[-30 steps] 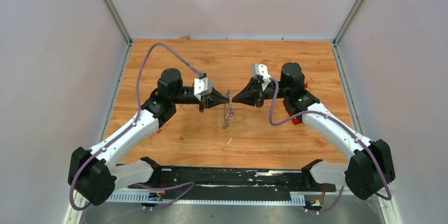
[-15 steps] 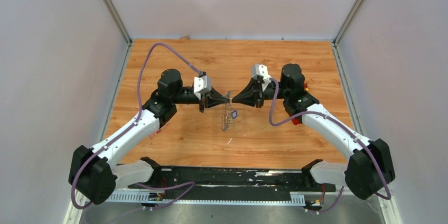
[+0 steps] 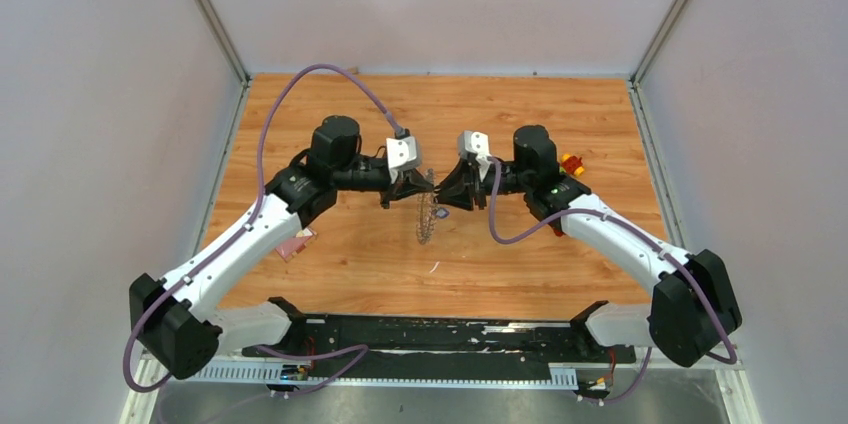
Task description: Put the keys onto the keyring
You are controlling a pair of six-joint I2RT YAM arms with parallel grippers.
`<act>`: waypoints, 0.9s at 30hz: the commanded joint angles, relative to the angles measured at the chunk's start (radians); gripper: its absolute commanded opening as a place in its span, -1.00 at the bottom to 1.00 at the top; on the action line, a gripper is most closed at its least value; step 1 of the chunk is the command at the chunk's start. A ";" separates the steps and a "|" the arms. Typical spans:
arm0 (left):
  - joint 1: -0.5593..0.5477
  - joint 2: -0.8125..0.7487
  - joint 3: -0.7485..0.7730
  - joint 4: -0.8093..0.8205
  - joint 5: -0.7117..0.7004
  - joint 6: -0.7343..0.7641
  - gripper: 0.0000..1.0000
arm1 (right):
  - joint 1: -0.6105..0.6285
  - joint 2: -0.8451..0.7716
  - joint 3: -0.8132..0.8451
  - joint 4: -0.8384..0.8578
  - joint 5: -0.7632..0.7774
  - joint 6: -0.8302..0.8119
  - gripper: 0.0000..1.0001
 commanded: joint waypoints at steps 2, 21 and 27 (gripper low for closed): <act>-0.037 0.055 0.142 -0.245 -0.120 0.087 -1.00 | 0.021 0.014 0.041 -0.041 0.033 -0.060 -0.45; -0.122 0.179 0.426 -0.661 -0.390 0.129 -1.00 | 0.021 -0.007 0.036 -0.067 0.004 -0.116 -0.41; -0.142 0.239 0.502 -0.739 -0.435 0.074 -1.00 | 0.021 -0.010 0.034 -0.042 -0.009 -0.082 -0.39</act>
